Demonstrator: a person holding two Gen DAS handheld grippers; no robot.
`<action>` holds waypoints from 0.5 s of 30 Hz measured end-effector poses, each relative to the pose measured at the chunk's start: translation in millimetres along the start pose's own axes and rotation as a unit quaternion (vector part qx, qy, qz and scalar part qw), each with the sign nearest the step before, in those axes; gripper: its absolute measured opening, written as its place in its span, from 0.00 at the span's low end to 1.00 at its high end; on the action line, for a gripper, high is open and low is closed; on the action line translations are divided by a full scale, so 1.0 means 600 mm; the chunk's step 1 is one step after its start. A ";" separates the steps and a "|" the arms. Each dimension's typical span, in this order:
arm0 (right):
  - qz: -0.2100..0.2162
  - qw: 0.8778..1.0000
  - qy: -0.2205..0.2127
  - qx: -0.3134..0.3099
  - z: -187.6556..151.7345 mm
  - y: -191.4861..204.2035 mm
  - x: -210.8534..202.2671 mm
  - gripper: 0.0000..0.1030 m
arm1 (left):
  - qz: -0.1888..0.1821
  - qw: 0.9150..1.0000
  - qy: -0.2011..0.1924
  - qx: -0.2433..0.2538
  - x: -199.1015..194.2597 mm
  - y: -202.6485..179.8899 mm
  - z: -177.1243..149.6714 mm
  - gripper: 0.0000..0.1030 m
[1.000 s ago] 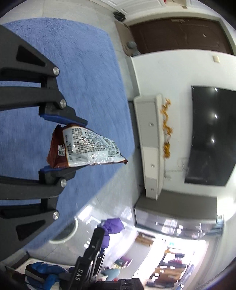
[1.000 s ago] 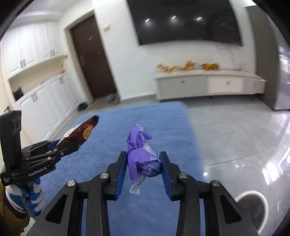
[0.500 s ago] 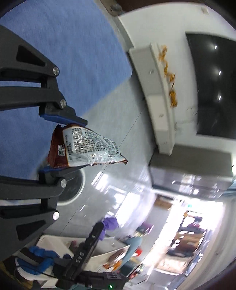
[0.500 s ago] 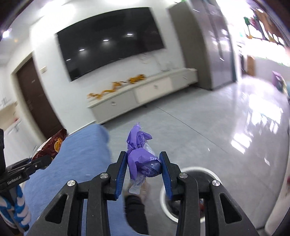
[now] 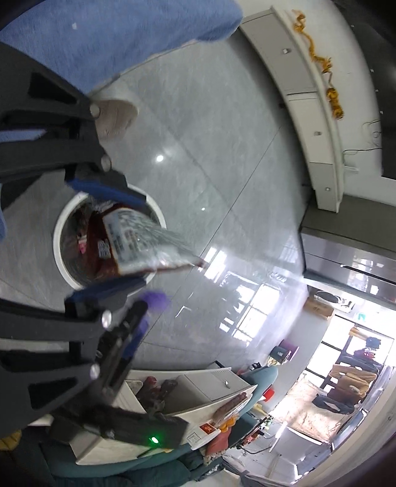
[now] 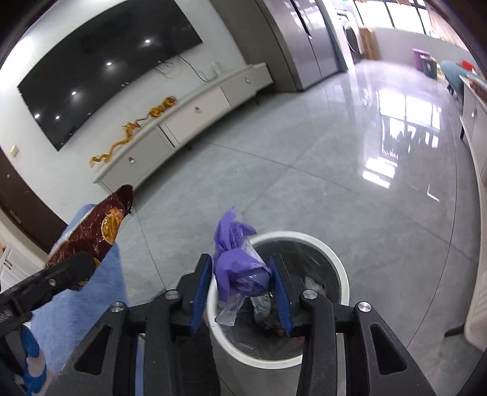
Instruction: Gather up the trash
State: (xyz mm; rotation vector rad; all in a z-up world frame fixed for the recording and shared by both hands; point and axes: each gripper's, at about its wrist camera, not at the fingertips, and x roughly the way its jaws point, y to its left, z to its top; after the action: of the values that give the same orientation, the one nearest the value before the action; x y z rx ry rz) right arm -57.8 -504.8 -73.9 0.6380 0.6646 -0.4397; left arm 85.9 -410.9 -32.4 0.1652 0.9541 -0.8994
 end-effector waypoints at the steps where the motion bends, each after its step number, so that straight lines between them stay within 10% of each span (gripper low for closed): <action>1: -0.007 1.000 0.002 0.000 0.000 -0.003 0.004 0.52 | -0.001 1.000 0.000 -0.003 0.008 -0.002 0.001 0.55; 15: -0.038 0.999 -0.009 -0.003 -0.008 -0.004 -0.008 0.69 | 0.072 0.997 -0.023 -0.013 0.003 -0.007 -0.016 0.56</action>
State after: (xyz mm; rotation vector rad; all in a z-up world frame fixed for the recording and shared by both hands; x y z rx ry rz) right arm -64.7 -502.4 -74.8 0.6049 0.6742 -0.5131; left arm 77.5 -410.1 -38.3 0.1872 0.8991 -0.7541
